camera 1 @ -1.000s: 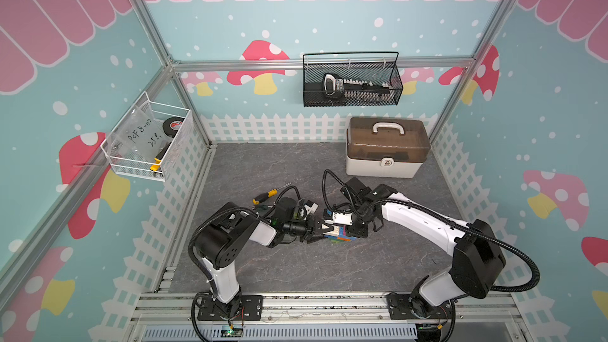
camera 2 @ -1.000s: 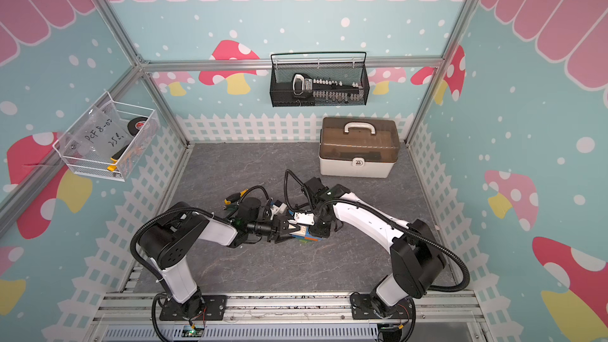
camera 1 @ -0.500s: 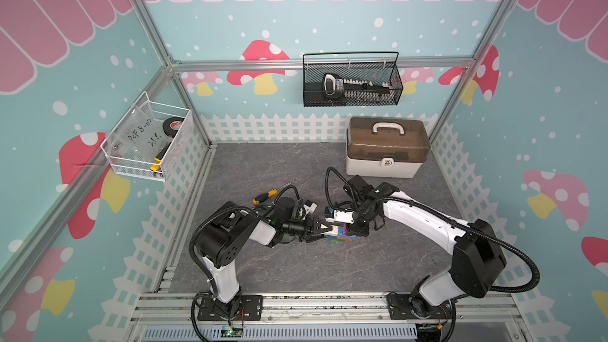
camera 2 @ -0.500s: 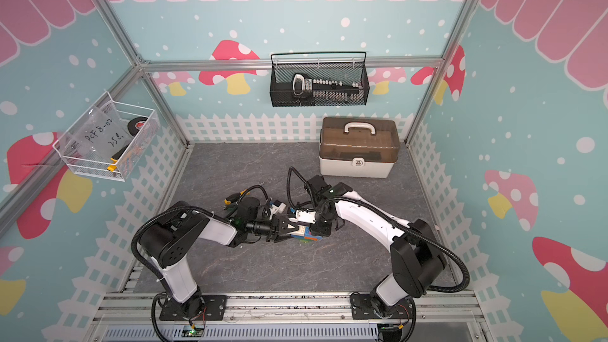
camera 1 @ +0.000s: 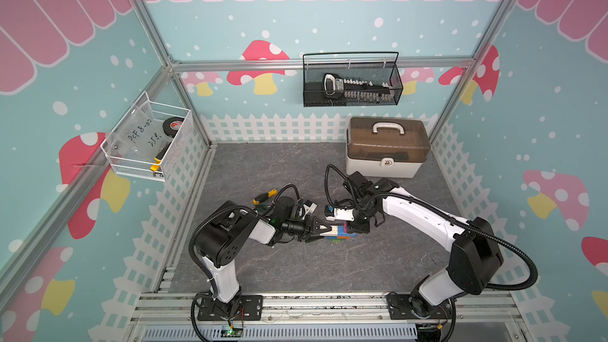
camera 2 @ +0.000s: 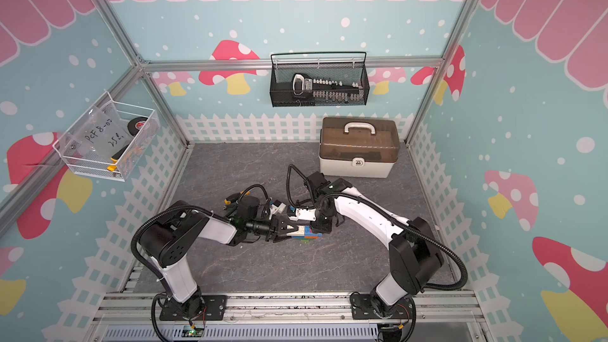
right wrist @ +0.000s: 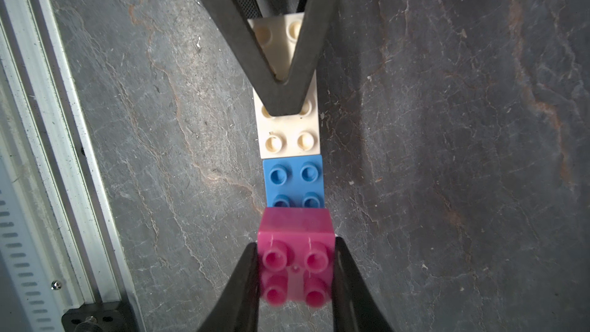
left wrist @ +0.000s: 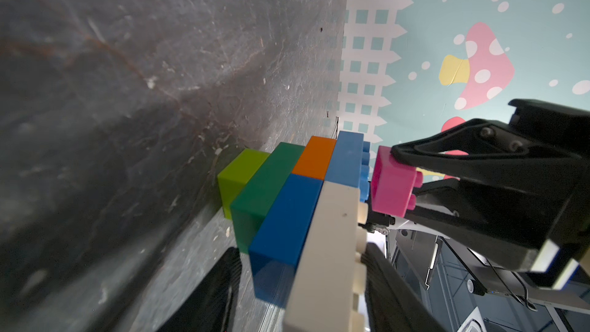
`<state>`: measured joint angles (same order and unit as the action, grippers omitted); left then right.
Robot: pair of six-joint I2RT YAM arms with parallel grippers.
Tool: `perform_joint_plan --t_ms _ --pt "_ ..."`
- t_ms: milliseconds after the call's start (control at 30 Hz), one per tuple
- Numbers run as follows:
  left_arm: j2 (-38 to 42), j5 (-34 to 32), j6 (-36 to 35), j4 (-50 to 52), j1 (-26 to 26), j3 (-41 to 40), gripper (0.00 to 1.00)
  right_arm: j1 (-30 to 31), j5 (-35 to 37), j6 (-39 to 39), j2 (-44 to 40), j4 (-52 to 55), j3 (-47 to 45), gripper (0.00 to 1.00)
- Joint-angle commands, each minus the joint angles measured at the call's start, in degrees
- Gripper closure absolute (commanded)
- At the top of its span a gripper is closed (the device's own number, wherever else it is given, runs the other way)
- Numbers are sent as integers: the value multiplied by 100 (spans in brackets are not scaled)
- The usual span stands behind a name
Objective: Assemble a heart with lego
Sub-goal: Assemble the lego brick with the lego brick.
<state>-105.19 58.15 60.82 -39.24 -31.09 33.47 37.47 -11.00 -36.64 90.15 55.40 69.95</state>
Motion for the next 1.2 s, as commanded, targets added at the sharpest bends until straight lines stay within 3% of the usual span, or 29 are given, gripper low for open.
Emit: perform_joint_plan --t_ms 0,267,533,700,900,1167 --pt "-30 12 -101 228 16 67 42 -29 -87 -223 192 182 125 90" --pt "-49 20 -131 268 20 111 42 -25 12 -339 182 193 242 90" --pt "264 1 105 195 24 168 36 -29 -117 -358 -31 324 279 91" --pt "-10 93 687 -743 -10 41 35 -28 -68 -339 28 323 246 91" --pt "-551 140 1596 -2321 -20 -139 41 -25 -10 -330 44 314 222 92" --pt "-592 139 1237 -1812 46 -131 48 -27 -7 -308 35 314 236 92"
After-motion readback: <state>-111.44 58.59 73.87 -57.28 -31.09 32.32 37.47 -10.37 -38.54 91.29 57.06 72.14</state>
